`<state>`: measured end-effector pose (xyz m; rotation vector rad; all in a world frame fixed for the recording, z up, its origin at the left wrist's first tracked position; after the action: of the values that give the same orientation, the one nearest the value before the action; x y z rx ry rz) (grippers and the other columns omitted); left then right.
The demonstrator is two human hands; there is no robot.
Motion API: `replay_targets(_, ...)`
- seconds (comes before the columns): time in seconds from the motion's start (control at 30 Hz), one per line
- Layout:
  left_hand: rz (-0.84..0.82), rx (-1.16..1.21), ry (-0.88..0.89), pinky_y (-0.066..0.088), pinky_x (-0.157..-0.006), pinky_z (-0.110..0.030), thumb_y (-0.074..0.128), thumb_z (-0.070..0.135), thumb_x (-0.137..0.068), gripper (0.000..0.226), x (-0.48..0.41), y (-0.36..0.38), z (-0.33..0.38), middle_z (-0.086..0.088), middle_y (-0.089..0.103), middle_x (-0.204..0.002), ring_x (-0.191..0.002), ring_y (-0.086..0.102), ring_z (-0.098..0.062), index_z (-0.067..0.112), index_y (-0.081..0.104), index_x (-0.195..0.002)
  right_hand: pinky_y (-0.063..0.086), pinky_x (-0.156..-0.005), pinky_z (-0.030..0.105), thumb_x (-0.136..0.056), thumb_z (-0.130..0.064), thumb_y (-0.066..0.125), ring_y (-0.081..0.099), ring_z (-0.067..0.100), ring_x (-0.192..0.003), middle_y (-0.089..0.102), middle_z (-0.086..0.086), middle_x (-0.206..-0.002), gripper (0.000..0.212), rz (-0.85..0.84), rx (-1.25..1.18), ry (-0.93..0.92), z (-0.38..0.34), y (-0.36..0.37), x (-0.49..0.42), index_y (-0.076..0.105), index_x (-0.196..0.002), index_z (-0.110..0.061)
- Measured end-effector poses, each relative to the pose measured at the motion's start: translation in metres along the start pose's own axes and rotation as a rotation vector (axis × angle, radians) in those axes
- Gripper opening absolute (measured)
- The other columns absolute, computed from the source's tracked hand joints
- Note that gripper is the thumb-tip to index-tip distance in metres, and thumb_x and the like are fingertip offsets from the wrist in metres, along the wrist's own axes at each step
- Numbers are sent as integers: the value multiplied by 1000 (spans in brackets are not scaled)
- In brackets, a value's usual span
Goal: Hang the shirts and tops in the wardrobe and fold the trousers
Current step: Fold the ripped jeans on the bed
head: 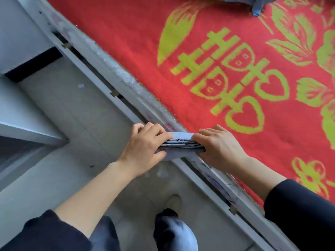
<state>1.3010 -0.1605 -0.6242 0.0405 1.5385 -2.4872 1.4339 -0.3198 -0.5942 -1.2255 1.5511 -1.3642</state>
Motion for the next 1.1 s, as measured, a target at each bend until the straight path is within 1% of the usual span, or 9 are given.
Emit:
replay_targets(0.17,47,-25,-165,31,-73,-32,46,27,-65,33,105,-42,-79,5,56,-85,-83,45,-16,27,58,-96,42,-53,25,-66,-28,41,59,23,-55,58,-5,-63,24,-90,-22,-108,-117,34,-64,62,-72,-16)
replay_targets(0.27,-30,-46,-307,35,-72,-30,41,29,-66,39,183,-75,-138,6,57,-85,-83,47,-16,25,64,-97,40,-48,24,-62,-22,52,59,24,-53,57,-4,-62,12,-180,-21,-174,-208,60,-112,59,-70,-16)
replay_targets(0.4,-140,-67,-533,47,-67,-35,47,27,-65,36,299,-123,-224,5,58,-88,-85,58,-23,25,63,-98,33,-46,22,-57,-21,59,59,26,-49,58,-2,-62,12,-317,12,-301,-346,100,-180,57,-69,-17)
replay_targets(0.5,-173,-89,-713,45,-74,-36,54,24,-69,31,374,-160,-281,3,59,-96,-98,55,-25,22,60,-99,36,-60,29,-79,-18,53,65,32,-79,65,2,-93,18,-394,5,-425,-447,129,-229,61,-95,-18)
replay_targets(0.57,-159,-111,-830,43,-80,-35,58,23,-74,32,421,-179,-311,3,58,-105,-106,51,-23,23,59,-106,41,-72,33,-89,-21,48,60,32,-99,60,1,-113,26,-452,12,-480,-505,148,-254,55,-114,-21)
replay_targets(0.67,-97,-161,-967,42,-85,-34,60,24,-76,38,483,-199,-349,3,56,-112,-113,49,-23,24,57,-113,42,-77,35,-92,-20,47,59,32,-104,58,2,-120,30,-449,45,-570,-579,171,-285,51,-122,-20)
replay_targets(0.83,-116,-266,-1080,42,-89,-35,57,23,-81,36,538,-213,-414,-2,56,-112,-116,46,-25,17,60,-116,43,-80,34,-91,-13,52,59,28,-107,51,4,-126,41,-417,155,-724,-659,212,-335,41,-130,-15)
replay_targets(0.97,-44,-421,-1077,40,-81,-41,68,19,-72,25,552,-208,-478,-3,61,-97,-107,49,-27,11,66,-96,44,-78,35,-87,-9,54,57,27,-111,49,5,-128,46,-416,218,-751,-689,249,-385,39,-130,-12)
replay_targets(1.1,43,-459,-1133,19,-83,-39,62,15,-78,15,561,-183,-550,4,54,-99,-111,36,-23,16,60,-93,45,-79,36,-86,-8,53,57,26,-112,49,5,-128,46,-370,282,-770,-709,296,-444,40,-130,-13)
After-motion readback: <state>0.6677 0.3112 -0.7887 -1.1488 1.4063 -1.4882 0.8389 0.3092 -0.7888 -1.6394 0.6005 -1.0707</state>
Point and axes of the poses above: each hand's wrist, its own x-axis away from the middle knuckle, its own y-axis out of the palm, z = x × y, the point moved 2 cm from there along -x, towards the middle knuckle
